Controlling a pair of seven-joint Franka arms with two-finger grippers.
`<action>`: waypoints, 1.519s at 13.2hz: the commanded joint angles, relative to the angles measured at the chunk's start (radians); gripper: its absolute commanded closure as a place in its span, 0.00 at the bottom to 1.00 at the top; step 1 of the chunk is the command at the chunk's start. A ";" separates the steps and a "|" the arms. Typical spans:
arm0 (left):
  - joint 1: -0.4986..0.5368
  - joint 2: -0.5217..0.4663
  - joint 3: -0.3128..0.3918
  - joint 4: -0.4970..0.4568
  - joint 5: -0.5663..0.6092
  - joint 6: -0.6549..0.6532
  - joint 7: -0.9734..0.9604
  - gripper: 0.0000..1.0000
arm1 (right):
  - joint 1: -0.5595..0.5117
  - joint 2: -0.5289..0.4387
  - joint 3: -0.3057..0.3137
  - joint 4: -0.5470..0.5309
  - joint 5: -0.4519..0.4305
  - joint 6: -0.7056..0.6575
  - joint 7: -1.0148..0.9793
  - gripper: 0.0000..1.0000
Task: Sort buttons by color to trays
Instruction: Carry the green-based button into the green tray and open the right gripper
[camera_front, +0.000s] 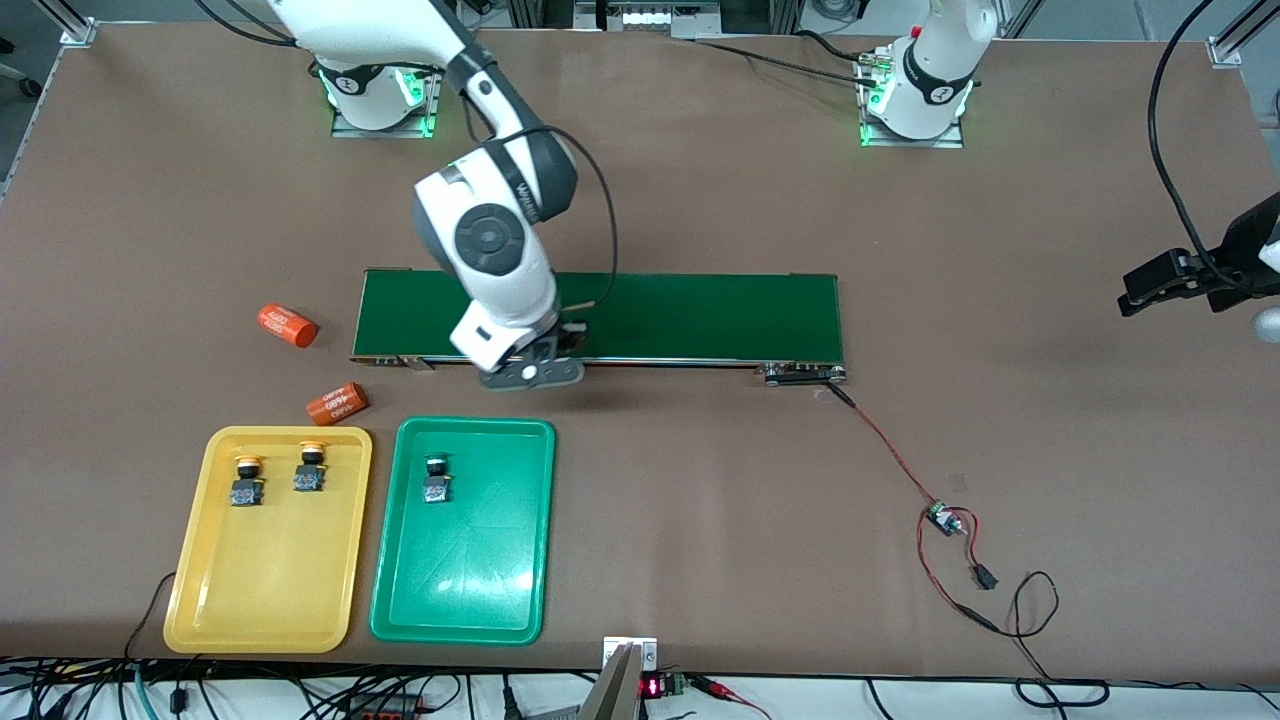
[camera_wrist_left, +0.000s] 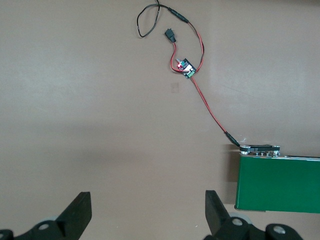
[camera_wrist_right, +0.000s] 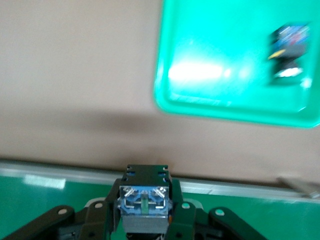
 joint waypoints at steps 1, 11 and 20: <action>0.006 -0.015 0.002 -0.017 -0.022 0.012 0.014 0.00 | -0.013 0.115 -0.047 0.125 -0.013 0.054 0.006 0.77; 0.006 -0.013 0.002 -0.017 -0.021 0.010 0.013 0.00 | -0.092 0.345 -0.084 0.193 -0.011 0.436 -0.134 0.76; 0.004 -0.015 -0.004 -0.022 -0.018 0.007 0.014 0.00 | -0.109 0.342 -0.084 0.169 -0.005 0.446 -0.215 0.00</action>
